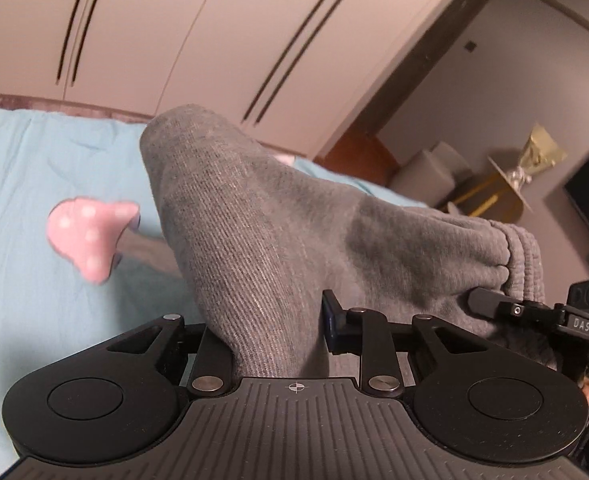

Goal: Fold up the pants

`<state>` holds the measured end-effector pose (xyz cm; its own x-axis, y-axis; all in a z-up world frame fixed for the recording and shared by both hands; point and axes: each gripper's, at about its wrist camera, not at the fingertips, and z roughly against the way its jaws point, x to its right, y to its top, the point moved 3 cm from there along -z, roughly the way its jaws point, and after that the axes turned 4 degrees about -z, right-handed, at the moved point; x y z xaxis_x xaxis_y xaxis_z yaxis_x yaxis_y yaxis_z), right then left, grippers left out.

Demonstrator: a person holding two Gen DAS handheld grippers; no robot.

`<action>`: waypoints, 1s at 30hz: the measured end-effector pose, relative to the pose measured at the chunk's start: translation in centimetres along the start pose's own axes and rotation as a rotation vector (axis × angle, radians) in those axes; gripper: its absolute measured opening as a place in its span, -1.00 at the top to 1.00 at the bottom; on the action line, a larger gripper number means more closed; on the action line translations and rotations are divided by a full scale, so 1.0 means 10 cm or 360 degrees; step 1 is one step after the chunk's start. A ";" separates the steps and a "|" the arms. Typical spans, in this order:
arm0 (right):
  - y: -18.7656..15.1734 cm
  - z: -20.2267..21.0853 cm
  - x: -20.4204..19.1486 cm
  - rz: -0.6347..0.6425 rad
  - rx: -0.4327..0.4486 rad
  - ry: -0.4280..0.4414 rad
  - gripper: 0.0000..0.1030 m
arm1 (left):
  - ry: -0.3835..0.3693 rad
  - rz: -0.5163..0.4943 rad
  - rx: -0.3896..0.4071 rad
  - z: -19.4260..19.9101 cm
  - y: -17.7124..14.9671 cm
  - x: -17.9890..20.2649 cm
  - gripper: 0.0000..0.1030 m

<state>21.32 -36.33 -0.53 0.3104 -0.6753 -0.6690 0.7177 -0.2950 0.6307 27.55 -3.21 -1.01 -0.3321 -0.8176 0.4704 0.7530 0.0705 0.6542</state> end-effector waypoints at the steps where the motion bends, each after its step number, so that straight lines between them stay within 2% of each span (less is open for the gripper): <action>1: 0.05 -0.03 0.04 0.0007 0.0018 -0.0021 -0.14 | 0.0020 0.0004 0.0011 -0.07 0.02 -0.03 0.38; 2: 0.11 -0.06 0.09 0.0008 0.0027 -0.0042 -0.14 | 0.0055 0.0006 0.0017 -0.17 0.04 -0.06 0.16; 3: 0.16 -0.11 0.15 0.0013 0.0034 -0.0063 -0.16 | 0.0144 0.0005 0.0009 -0.25 0.04 -0.13 -0.21; 4: 0.20 -0.16 0.24 0.0019 0.0047 -0.0120 -0.27 | 0.0326 0.0020 -0.0017 -0.32 0.01 -0.22 -0.40; 5: 0.23 -0.21 0.31 0.0062 0.0046 -0.0256 -0.37 | 0.0532 0.0052 -0.0029 -0.34 -0.04 -0.32 -0.61; 6: 0.23 -0.24 0.37 0.0123 0.0043 -0.0451 -0.65 | 0.0689 0.0074 -0.0033 -0.33 -0.12 -0.41 -0.64; 7: 0.23 -0.23 0.46 0.0162 0.0092 -0.0696 -0.87 | 0.0730 0.0069 -0.0051 -0.31 -0.19 -0.45 -0.65; 8: 0.20 -0.17 0.52 0.0179 0.0154 -0.0865 -0.92 | 0.0727 0.0068 -0.0076 -0.28 -0.27 -0.47 -0.67; 9: 0.16 -0.11 0.56 0.0182 0.0194 -0.0939 -0.94 | 0.0716 0.0079 -0.0077 -0.25 -0.34 -0.44 -0.73; 11: 0.04 -0.04 0.57 0.0175 0.0205 -0.0882 -0.94 | 0.0655 0.0063 -0.0041 -0.19 -0.49 -0.37 -0.89; 13: -0.10 -0.08 0.52 0.0202 0.0153 -0.0851 -0.94 | 0.0658 -0.0009 -0.0052 -0.20 -0.61 -0.22 -0.89; 15: -0.23 -0.14 0.44 0.0266 0.0141 -0.0869 -0.94 | 0.0727 -0.0123 -0.0107 -0.26 -0.71 -0.11 -0.90; 17: -0.35 -0.17 0.40 0.0321 0.0154 -0.0884 -0.94 | 0.0801 -0.0217 -0.0109 -0.29 -0.80 -0.03 -0.96; 20: -0.43 -0.34 0.45 0.0444 0.0065 -0.1060 -0.94 | 0.0884 -0.0320 -0.0136 -0.36 -0.89 0.00 -1.00; 22: -0.46 -0.37 0.53 0.0502 0.0056 -0.1048 -0.94 | 0.0914 -0.0367 -0.0122 -0.34 -0.89 0.01 -1.00; 23: -0.45 -0.36 0.54 0.0452 0.0053 -0.1045 -0.94 | 0.0928 -0.0372 -0.0109 -0.27 -0.88 0.05 -1.00; 25: -0.40 -0.29 0.45 0.0359 0.0051 -0.1060 -0.94 | 0.0883 -0.0395 -0.0050 -0.07 -0.87 0.16 -1.00; 27: -0.43 -0.17 0.28 0.0422 0.0119 -0.1031 -0.94 | 0.0799 -0.0400 0.0005 0.07 -0.91 0.23 -1.00; 28: -0.47 -0.10 0.23 0.0469 0.0147 -0.1025 -0.94 | 0.0784 -0.0392 -0.0009 0.08 -0.96 0.23 -1.00; 29: -0.52 -0.08 0.24 0.0493 0.0141 -0.1039 -0.94 | 0.0799 -0.0383 -0.0089 0.01 -1.01 0.20 -1.00; 30: -0.55 -0.05 0.29 0.0490 0.0109 -0.1072 -0.94 | 0.0836 -0.0362 -0.0219 -0.08 -1.07 0.15 -1.00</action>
<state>18.56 -36.30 -6.17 0.0259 -0.9960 -0.0860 0.6127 -0.0522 0.7886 19.46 -5.61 -7.78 -0.1945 -0.9795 -0.0519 0.7744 -0.1858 0.6048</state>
